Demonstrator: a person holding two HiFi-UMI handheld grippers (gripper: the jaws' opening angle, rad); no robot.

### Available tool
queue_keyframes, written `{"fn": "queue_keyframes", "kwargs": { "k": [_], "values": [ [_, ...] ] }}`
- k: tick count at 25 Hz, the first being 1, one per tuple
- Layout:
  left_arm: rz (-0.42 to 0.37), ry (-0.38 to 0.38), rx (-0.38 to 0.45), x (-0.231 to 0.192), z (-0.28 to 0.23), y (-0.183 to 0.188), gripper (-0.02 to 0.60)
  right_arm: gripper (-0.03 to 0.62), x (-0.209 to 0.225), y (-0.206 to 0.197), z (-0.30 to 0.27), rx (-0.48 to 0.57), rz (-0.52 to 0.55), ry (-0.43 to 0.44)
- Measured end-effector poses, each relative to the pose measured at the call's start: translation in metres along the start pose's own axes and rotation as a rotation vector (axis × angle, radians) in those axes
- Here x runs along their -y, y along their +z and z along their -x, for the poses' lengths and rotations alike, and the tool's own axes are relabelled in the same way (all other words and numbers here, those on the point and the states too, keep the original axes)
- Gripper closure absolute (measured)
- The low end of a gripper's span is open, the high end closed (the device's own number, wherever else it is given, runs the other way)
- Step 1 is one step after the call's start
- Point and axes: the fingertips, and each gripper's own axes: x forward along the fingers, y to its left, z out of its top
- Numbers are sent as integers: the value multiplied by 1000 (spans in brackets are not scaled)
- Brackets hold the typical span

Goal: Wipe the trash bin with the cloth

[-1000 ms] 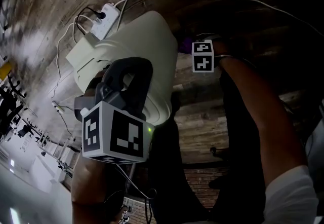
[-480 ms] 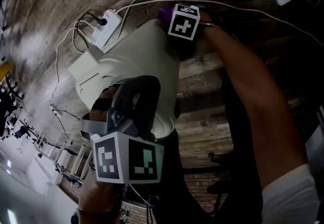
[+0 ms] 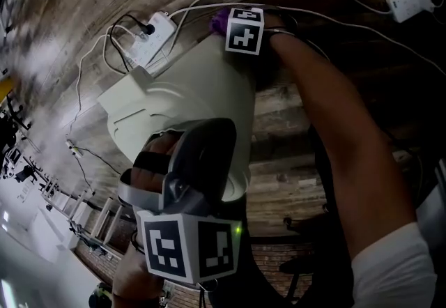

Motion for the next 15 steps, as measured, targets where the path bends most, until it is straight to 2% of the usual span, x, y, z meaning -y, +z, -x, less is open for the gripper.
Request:
{"fn": "queue_keyframes", "kwargs": {
  "k": [4, 15],
  "values": [
    [-1, 11, 4, -1, 1, 1, 578, 484, -11, -4, -2, -1, 27, 2],
    [-12, 24, 16, -2, 0, 0, 578, 484, -46, -42, -4, -28, -27, 7]
  ]
}}
